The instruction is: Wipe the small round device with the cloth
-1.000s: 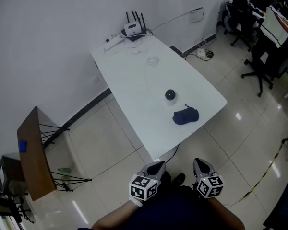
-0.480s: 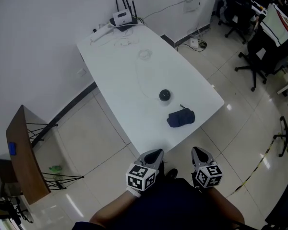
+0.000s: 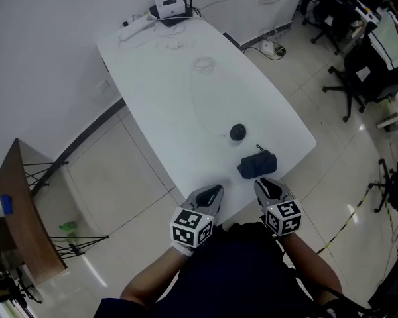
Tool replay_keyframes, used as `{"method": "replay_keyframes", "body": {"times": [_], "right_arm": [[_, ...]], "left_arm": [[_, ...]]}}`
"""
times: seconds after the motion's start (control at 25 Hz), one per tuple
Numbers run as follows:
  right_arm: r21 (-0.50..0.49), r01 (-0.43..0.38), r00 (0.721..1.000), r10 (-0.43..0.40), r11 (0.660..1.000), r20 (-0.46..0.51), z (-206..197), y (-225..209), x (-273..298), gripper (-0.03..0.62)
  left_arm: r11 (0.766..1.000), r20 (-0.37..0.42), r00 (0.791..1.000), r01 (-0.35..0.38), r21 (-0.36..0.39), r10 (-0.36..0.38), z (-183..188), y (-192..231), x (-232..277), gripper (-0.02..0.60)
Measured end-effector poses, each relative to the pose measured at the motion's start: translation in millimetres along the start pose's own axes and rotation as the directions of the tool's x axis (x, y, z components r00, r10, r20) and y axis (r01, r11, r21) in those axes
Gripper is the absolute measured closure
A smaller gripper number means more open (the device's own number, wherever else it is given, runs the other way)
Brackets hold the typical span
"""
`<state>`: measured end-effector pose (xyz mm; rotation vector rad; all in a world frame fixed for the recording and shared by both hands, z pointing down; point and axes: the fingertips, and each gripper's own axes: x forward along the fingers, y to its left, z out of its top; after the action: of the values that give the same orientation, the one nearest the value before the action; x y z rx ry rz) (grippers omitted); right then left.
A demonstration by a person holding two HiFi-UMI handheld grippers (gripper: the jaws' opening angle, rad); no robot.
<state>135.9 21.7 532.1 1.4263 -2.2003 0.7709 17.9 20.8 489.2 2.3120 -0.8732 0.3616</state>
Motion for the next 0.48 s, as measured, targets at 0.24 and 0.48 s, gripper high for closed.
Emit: {"method": "replay_keyframes", "body": {"times": [0.24, 0.48], "right_arm": [[-0.235, -0.033, 0.989, -0.003, 0.972, -0.15, -9, 1, 38, 0.387], [-0.52, -0.087, 0.953, -0.082, 0.85, -0.293, -54, -22, 67, 0.337]], "left_arm": [[1.0, 0.017, 1.0, -0.023, -0.002, 0.023, 18, 26, 10, 0.528], [0.998, -0.008, 0.998, -0.058, -0.03, 0.057, 11, 28, 20, 0.529]]}}
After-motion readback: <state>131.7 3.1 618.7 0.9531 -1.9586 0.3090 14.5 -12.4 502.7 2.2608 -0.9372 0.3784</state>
